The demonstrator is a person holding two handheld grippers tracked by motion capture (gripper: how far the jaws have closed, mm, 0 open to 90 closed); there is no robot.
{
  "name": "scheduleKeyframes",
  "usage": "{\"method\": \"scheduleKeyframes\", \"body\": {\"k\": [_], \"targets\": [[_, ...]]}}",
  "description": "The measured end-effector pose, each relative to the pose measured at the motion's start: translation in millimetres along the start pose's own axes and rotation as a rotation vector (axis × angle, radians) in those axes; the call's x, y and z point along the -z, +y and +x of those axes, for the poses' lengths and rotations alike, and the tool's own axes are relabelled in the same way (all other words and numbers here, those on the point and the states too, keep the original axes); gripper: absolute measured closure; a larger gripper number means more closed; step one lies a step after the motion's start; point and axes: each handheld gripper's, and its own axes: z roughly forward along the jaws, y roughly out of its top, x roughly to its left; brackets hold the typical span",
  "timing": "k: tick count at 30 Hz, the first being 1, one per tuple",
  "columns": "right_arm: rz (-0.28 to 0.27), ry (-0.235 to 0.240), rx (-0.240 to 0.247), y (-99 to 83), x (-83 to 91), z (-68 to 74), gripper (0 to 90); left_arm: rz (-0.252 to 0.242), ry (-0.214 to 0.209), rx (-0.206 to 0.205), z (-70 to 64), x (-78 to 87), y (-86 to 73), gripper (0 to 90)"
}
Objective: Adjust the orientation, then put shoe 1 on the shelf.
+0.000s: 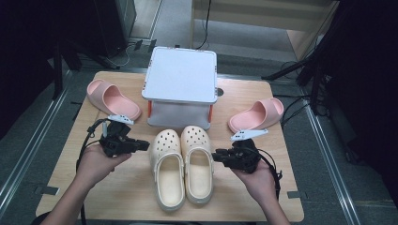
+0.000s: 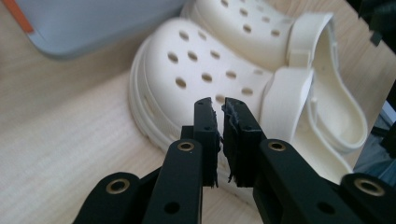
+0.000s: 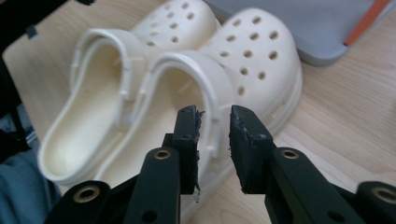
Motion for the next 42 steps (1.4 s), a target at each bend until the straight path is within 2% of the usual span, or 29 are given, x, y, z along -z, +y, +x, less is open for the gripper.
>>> {"method": "scheduleKeyframes", "body": {"k": [1, 2, 5, 6, 7, 9, 12, 15, 16, 18, 19, 20, 22, 23, 24, 25, 26, 32, 35, 37, 39, 42], "targets": [[0.0, 0.0, 0.0, 0.0, 0.0, 0.0, 72.2, 0.0, 0.0, 0.0, 0.0, 0.0, 0.0, 82.9], [-0.006, 0.007, 0.009, 1.2, 0.9, 7.8, 69.1, -0.005, -0.013, 0.005, 1.1, 1.7, 5.2, 82.4], [-0.015, 0.017, 0.01, 1.0, 0.1, 16.1, 63.6, -0.019, -0.002, -0.017, 4.4, 6.5, 24.1, 80.8], [-0.015, 0.017, 0.01, 1.0, 0.1, 16.1, 63.6, -0.019, -0.002, -0.017, 4.4, 6.5, 24.1, 80.5], [-0.023, 0.034, -0.003, 0.8, -1.4, 21.6, 58.6, -0.028, 0.001, -0.028, 5.4, 8.4, 28.9, 80.3], [-0.02, 0.054, -0.014, 0.3, -2.8, 25.3, 55.6, -0.058, 0.004, -0.031, 9.6, 13.4, 41.9, 79.8], [-0.018, 0.046, 0.009, 0.3, -5.2, 31.4, 51.7, -0.067, 0.007, -0.035, 13.3, 15.4, 51.9, 78.2], [-0.014, 0.029, 0.021, -2.9, -9.8, 39.8, 43.7, -0.063, 0.023, -0.052, 17.5, 17.1, 68.4, 68.8], [-0.014, 0.029, 0.021, -2.9, -9.8, 39.8, 43.7, -0.063, 0.023, -0.052, 17.5, 17.1, 68.4, 68.1], [-0.014, 0.015, 0.027, -5.4, -13.5, 45.3, 41.9, -0.058, 0.033, -0.068, 17.9, 18.4, 78.4, 68.1], [-0.007, 0.01, 0.03, -7.1, -17.3, 49.8, 41.2, -0.057, 0.033, -0.076, 17.7, 19.2, 86.8, 69.7], [-0.008, 0.007, 0.029, -7.6, -18.7, 51.3, 41.1, -0.057, 0.033, -0.076, 17.7, 19.2, 86.8, 71.8], [-0.009, 0.0, 0.021, -8.8, -22.1, 54.9, 40.5, -0.046, 0.04, -0.097, 17.6, 20.1, 101.5, 79.0], [-0.009, 0.0, 0.021, -8.8, -22.1, 54.9, 40.5, -0.046, 0.04, -0.097, 17.6, 20.1, 101.5, 81.7], [-0.019, -0.004, -0.001, -10.1, -24.7, 57.9, 39.6, -0.035, 0.053, -0.108, 20.1, 18.6, 110.7, 82.6], [-0.019, -0.004, -0.001, -10.1, -24.7, 57.9, 39.6, -0.035, 0.053, -0.108, 20.1, 18.6, 110.7, 83.4], [-0.02, -0.004, -0.008, -11.3, -28.1, 61.5, 39.0, -0.029, 0.068, -0.115, 23.5, 16.1, 118.1, 84.3], [-0.012, -0.027, -0.005, -12.7, -40.0, 71.4, 36.6, -0.028, 0.071, -0.129, 33.3, 8.5, 129.6, 84.9], [-0.017, -0.046, -0.004, -12.3, -46.4, 73.9, 33.7, -0.02, 0.084, -0.125, 43.7, 4.1, 135.0, 84.9], [-0.017, -0.049, -0.007, -12.2, -48.2, 74.7, 33.3, -0.016, 0.086, -0.125, 45.0, 3.7, 136.0, 84.8], [-0.008, -0.06, -0.023, -11.8, -53.2, 76.9, 31.2, -0.033, 0.094, -0.146, 44.7, 1.9, 137.5, 84.6], [0.002, -0.072, -0.024, -10.9, -56.7, 77.3, 30.8, -0.035, 0.105, -0.154, 45.9, -0.9, 137.6, 84.3]]}}
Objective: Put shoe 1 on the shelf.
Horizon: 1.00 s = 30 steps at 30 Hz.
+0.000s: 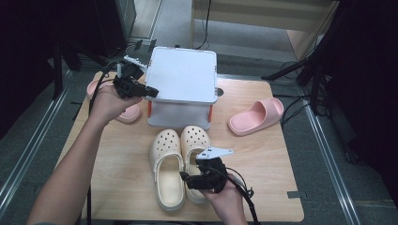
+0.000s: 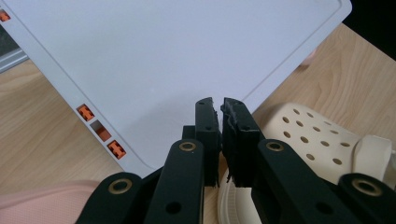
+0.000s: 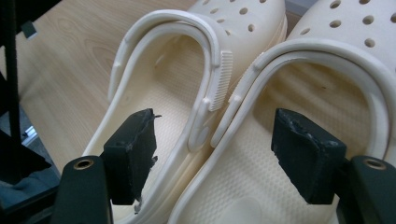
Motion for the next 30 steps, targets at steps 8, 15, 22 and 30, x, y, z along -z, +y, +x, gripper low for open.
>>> {"method": "scheduleKeyframes", "body": {"k": [8, 15, 22, 30], "targets": [[-0.005, -0.034, -0.081, 6.0, -20.1, -0.7, 30.3, -0.04, -0.019, 0.011, 4.3, -3.0, -5.4, 83.4], [0.021, -0.051, -0.104, 9.4, -42.2, 2.2, 31.3, -0.03, 0.015, -0.007, 5.0, -5.0, -3.5, 86.2], [0.03, -0.076, -0.124, 11.4, -53.0, -2.5, 40.1, -0.023, 0.021, -0.009, 1.7, -6.1, -2.5, 88.9], [0.047, -0.057, -0.153, 14.1, -54.0, -10.2, 52.8, -0.036, 0.029, -0.012, 0.6, -6.8, -3.8, 88.9]]}}
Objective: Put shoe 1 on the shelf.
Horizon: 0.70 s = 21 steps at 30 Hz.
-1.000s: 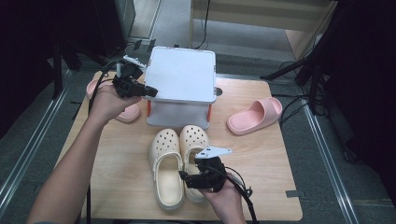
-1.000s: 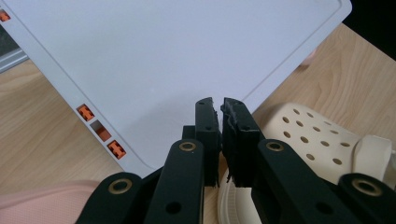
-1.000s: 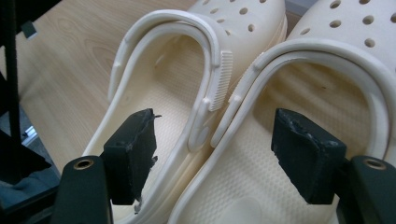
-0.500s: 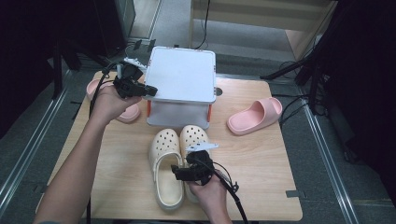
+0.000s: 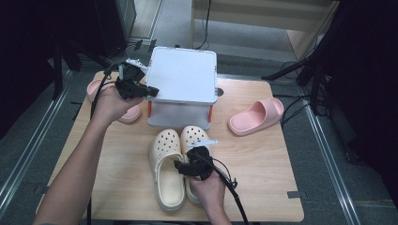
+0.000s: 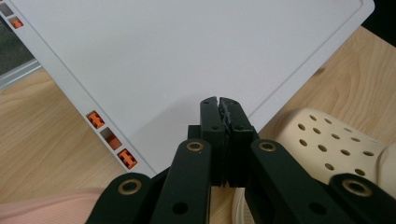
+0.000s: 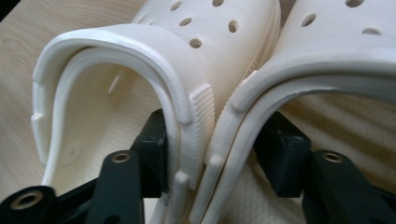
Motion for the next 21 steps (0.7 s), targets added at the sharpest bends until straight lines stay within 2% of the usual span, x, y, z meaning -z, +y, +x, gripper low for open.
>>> {"method": "scheduleKeyframes", "body": {"k": [6, 8, 9, 15, 16, 19, 21], "targets": [[0.005, -0.02, -0.009, 0.3, 5.3, -2.9, 61.3, -0.009, -0.001, 0.005, 0.3, 0.2, -1.6, 88.9], [0.004, -0.05, 0.007, 0.3, 8.4, -2.9, 64.7, -0.007, 0.0, 0.005, 0.1, 0.4, -1.7, 88.9], [-0.001, -0.052, 0.0, 0.6, 11.7, -6.5, 66.0, -0.01, 0.002, 0.007, -0.3, 0.3, -1.8, 88.9], [-0.025, -0.007, -0.026, 4.9, 23.3, -12.9, 66.2, -0.011, 0.006, 0.005, -1.0, 0.3, -2.2, 88.9], [-0.048, 0.01, -0.048, 10.7, 30.0, -15.3, 66.2, -0.013, 0.008, 0.005, -1.5, 0.2, -2.3, 88.9], [-0.064, 0.007, -0.044, 16.7, 35.2, -15.7, 66.2, -0.011, 0.009, 0.006, -2.3, 0.0, -2.1, 88.9], [-0.092, -0.017, -0.021, 29.6, 39.3, -16.0, 66.1, -0.012, 0.008, 0.004, -2.4, -0.4, -1.9, 88.9]]}}
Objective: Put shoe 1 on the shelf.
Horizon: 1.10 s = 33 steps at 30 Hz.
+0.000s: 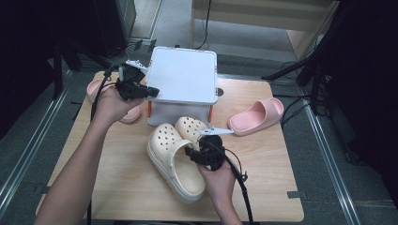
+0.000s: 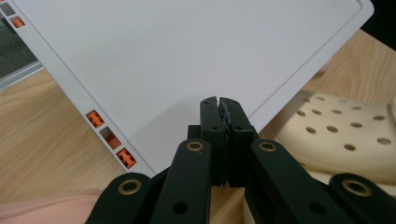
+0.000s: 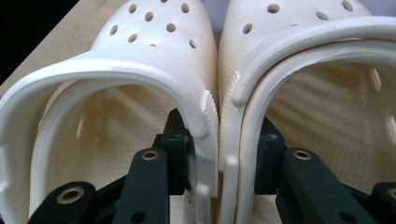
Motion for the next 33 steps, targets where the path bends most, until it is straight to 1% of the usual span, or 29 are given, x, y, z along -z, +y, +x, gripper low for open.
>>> {"method": "scheduleKeyframes", "body": {"k": [3, 4, 5, 6, 8, 9, 11, 12, 13, 16, 18, 19, 21, 22, 24, 25, 27, 29, 33], "targets": [[-0.005, -0.032, 0.013, 14.7, -5.3, -1.8, 66.0, -0.002, -0.006, 0.002, 0.2, -0.6, 0.3, 88.9], [-0.005, -0.032, 0.013, 14.7, -5.3, -1.8, 66.0, -0.001, -0.006, 0.0, 0.3, -0.7, 0.5, 88.9], [-0.009, -0.059, 0.018, 24.7, -12.6, -5.9, 66.0, -0.001, -0.003, 0.003, 0.4, -0.5, 0.4, 88.9], [-0.01, -0.071, 0.015, 28.6, -16.6, -7.5, 66.0, -0.001, -0.006, 0.003, 0.8, -0.4, 0.4, 88.9], [-0.011, -0.077, 0.015, 31.4, -19.6, -8.8, 66.0, -0.001, -0.007, 0.006, 0.9, -0.4, 0.4, 88.9], [-0.012, -0.098, 0.013, 38.6, -29.2, -11.9, 66.0, 0.002, -0.008, 0.004, 1.1, -0.3, 0.6, 88.8], [-0.01, -0.106, 0.012, 40.7, -32.3, -12.8, 66.0, 0.002, -0.008, 0.003, 0.8, -0.4, 0.7, 88.8], [-0.013, -0.114, 0.008, 43.0, -36.4, -13.6, 66.0, 0.001, -0.006, 0.001, 0.4, -0.6, 0.7, 88.8], [-0.019, -0.126, 0.005, 47.3, -44.7, -15.3, 65.9, 0.001, -0.006, 0.001, 0.4, -0.5, 0.6, 88.9], [-0.033, -0.132, -0.004, 50.6, -53.7, -17.6, 65.8, -0.001, -0.006, 0.003, 0.8, -0.4, 0.2, 88.8], [-0.035, -0.133, -0.006, 51.1, -55.3, -18.2, 65.8, -0.002, -0.006, 0.003, 0.9, -0.4, 0.1, 88.8], [-0.05, -0.143, -0.012, 52.3, -59.9, -19.5, 65.8, -0.003, -0.007, 0.003, 1.0, -0.4, 0.1, 88.8], [-0.057, -0.147, -0.012, 52.6, -61.8, -20.3, 65.7, -0.002, -0.007, 0.003, 0.8, -0.5, 0.1, 88.8], [-0.071, -0.154, -0.016, 52.1, -65.1, -21.2, 65.7, -0.002, -0.008, 0.0, 0.6, -0.7, 0.2, 88.8], [-0.079, -0.156, -0.022, 51.8, -66.4, -20.9, 65.8, -0.001, -0.007, 0.0, 0.4, -0.6, 0.4, 88.8], [-0.096, -0.164, -0.028, 51.5, -70.3, -19.3, 65.7, -0.001, -0.007, 0.0, 0.3, -0.6, 0.4, 88.8], [-0.098, -0.17, -0.024, 51.9, -72.2, -17.9, 65.7, -0.002, -0.006, 0.001, 0.4, -0.5, 0.2, 88.8], [-0.096, -0.177, -0.021, 52.9, -77.6, -16.6, 65.7, -0.005, -0.006, 0.003, 0.5, -0.6, -0.1, 88.8], [-0.093, -0.193, -0.025, 52.7, -82.2, -16.5, 65.6, -0.006, -0.007, 0.003, 0.8, -0.5, -0.4, 88.8]]}}
